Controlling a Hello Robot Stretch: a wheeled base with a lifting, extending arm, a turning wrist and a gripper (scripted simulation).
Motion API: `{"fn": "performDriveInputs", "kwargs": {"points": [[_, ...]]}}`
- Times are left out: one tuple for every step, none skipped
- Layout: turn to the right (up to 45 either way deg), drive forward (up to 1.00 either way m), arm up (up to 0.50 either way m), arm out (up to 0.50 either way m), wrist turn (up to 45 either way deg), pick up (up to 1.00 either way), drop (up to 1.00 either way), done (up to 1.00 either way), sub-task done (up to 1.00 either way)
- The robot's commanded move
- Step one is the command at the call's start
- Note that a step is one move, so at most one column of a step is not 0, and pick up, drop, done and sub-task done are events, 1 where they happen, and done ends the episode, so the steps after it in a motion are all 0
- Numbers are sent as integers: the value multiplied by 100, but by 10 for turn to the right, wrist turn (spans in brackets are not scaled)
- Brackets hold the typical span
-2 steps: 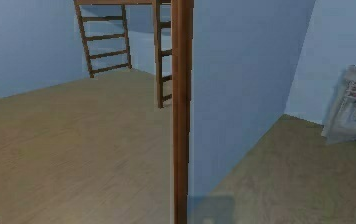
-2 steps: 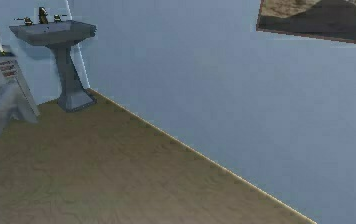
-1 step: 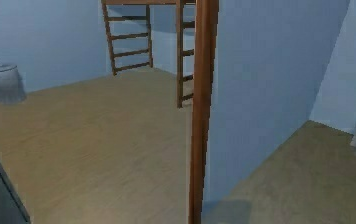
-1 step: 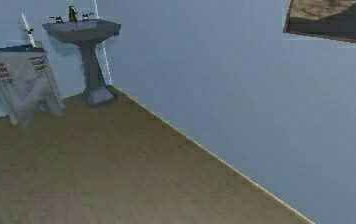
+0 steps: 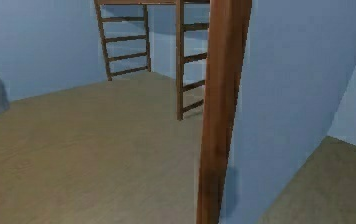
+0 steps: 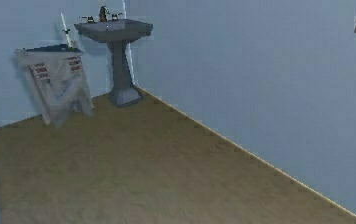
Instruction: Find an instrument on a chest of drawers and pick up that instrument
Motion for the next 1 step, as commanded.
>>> {"fn": "performDriveInputs", "kwargs": {"points": [[-420,0,0,0,0,0,0,0,0]]}}
